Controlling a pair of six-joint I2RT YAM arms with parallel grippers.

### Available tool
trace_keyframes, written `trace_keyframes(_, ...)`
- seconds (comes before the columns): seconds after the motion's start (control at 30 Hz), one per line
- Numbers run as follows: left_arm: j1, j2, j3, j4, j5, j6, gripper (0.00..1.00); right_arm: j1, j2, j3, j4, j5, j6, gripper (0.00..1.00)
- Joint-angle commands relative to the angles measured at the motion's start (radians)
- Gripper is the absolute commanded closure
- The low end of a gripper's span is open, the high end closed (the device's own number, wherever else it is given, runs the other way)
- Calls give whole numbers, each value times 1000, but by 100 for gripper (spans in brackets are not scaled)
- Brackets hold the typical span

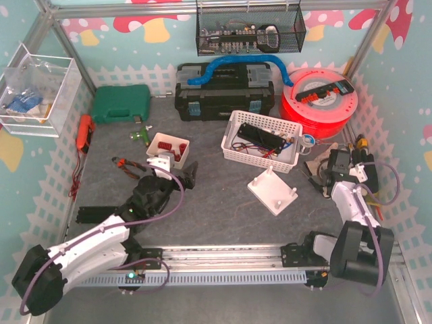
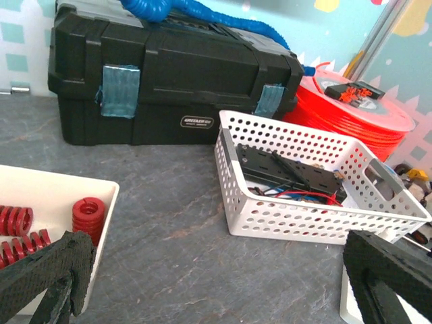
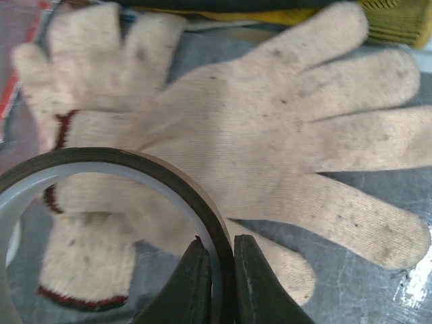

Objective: Install the large spring

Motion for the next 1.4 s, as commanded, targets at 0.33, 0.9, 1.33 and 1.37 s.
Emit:
trace_keyframes(0.33,-5,-24,-12,-25,-40,-7,1,-35,-82,-10,43,-66,-138,46)
trace_keyframes(0.9,82,52,141,-228,-148,-133,11,262,-257,122,132,-429,-442,4)
trace_keyframes(1.33,355,417,390,-370,101,-100,51,498,-288,-46,430,-497,-517,1)
trace_keyframes(1.37,373,440,405,-378,144,-84,52,501,-289,-62,444,-506,-520,1)
